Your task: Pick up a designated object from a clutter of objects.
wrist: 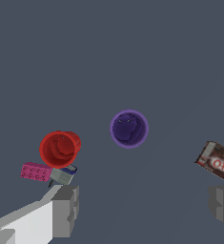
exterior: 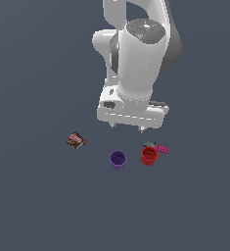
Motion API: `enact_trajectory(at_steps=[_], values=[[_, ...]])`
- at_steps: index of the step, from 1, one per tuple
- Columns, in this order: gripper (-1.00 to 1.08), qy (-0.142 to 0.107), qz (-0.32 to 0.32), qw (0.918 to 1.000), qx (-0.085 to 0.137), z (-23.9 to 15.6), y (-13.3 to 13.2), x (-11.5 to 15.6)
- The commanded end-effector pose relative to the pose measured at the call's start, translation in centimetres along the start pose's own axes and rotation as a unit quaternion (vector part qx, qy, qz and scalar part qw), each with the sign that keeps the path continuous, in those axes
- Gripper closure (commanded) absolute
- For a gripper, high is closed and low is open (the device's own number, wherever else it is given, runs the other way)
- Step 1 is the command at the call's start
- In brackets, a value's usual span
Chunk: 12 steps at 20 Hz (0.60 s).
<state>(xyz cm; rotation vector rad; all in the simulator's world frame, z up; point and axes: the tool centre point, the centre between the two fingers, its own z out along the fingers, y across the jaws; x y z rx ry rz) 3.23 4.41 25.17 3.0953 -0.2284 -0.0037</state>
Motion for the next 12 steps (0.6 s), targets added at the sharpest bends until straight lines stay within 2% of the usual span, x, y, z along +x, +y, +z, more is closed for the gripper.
enact_trajectory(at_steps=[1,12], values=[[-0.92,0.001,0.015,0.9999,0.002,2.3,-2.0,0.3],[-0.92,0.0,0.076,0.997,0.013,11.4,-9.7,-0.1]])
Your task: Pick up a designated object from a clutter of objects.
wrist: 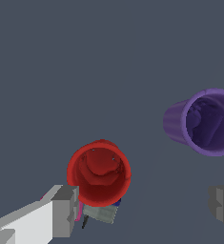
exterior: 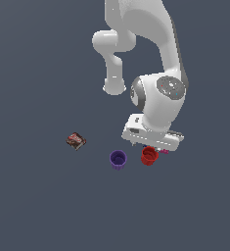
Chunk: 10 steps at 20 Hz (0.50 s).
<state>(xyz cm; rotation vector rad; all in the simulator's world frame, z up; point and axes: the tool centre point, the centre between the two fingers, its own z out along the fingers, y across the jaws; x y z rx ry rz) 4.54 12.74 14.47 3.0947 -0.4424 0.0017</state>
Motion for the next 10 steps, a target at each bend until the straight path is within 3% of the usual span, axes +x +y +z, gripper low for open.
enact_trajectory(at_steps=[1,10], values=[[-0.92,0.0,0.012,0.9999,0.003,1.6,-1.2,-0.4],[-0.92,-0.002,0.032,0.9995,0.007,4.6,-3.4,-1.4]])
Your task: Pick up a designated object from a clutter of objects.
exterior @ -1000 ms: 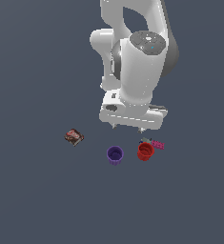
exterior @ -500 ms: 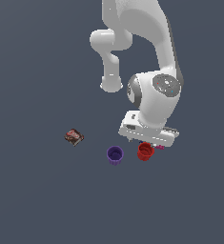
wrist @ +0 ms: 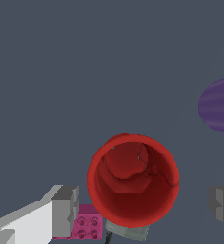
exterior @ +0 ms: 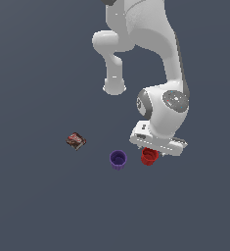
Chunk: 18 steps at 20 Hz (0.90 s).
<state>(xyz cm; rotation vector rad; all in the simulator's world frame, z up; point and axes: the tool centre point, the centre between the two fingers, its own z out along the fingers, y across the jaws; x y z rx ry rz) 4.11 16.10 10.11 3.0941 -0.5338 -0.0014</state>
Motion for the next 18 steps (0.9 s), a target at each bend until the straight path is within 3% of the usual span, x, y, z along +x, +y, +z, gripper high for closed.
enact_trajectory(at_steps=[1,7,18], values=[[-0.92,0.0,0.003,1.0,0.001,0.3,-0.2,-0.1],[-0.92,0.0,0.002,1.0,0.0,0.9,-0.2,-0.1],[-0.92,0.0,0.003,1.0,0.001,5.3,-0.2,-0.2]])
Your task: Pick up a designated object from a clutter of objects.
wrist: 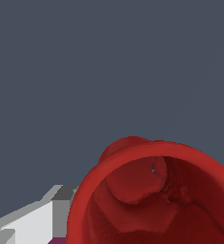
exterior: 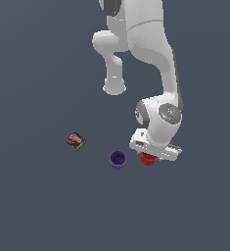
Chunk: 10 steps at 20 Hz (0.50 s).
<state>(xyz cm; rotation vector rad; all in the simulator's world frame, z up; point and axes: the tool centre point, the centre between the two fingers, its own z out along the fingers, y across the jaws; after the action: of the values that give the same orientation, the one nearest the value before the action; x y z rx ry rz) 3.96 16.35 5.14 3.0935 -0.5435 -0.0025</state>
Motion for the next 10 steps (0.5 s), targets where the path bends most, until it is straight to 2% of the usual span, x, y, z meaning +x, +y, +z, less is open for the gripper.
enact_trajectory(at_steps=[1,2,3,10], values=[[-0.92,0.001,0.0,1.0,0.0,0.39,-0.06,0.09],[-0.92,0.001,0.0,1.0,0.0,0.41,-0.07,0.1],[1.08,0.001,0.0,1.0,0.0,0.41,-0.07,0.1],[1.08,0.001,0.0,1.0,0.0,0.41,-0.07,0.1]])
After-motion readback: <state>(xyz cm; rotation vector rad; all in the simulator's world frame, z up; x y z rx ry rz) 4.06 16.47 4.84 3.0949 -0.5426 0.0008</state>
